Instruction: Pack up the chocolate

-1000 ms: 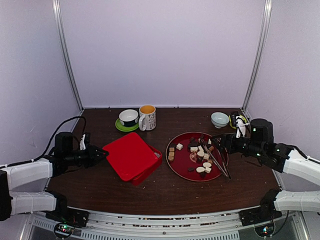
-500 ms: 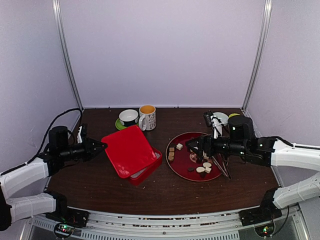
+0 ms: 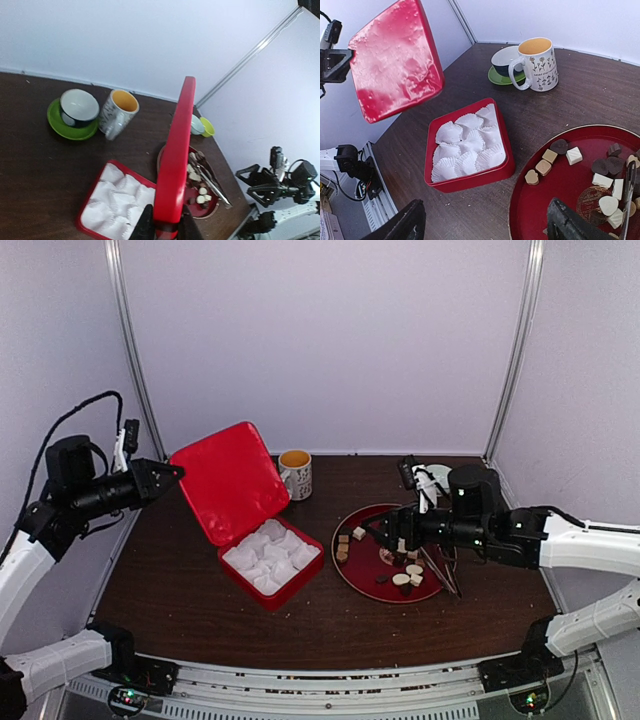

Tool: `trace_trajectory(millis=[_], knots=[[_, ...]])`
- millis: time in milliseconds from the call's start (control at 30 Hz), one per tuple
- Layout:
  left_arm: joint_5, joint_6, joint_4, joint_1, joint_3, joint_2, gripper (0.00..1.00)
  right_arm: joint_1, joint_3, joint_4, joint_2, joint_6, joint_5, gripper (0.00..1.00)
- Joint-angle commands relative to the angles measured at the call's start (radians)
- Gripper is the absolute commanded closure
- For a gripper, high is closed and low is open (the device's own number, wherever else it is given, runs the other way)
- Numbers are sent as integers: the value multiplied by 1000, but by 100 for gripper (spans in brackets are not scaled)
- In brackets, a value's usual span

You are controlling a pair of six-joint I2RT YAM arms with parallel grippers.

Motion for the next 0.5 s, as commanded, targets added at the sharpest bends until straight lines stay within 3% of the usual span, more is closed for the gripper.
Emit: trace_trajectory(millis=[0,167,467], knots=[[-265,272,-223,4,116,-25,100,5,20,-11,-52,-23,60,16],[-517,439,-246,5,178,-66,100,5,31,-37,-77,-47,66,16],[-852,697,-118,-22,15,-103,100,3,32,-62,-123,-109,70,15]])
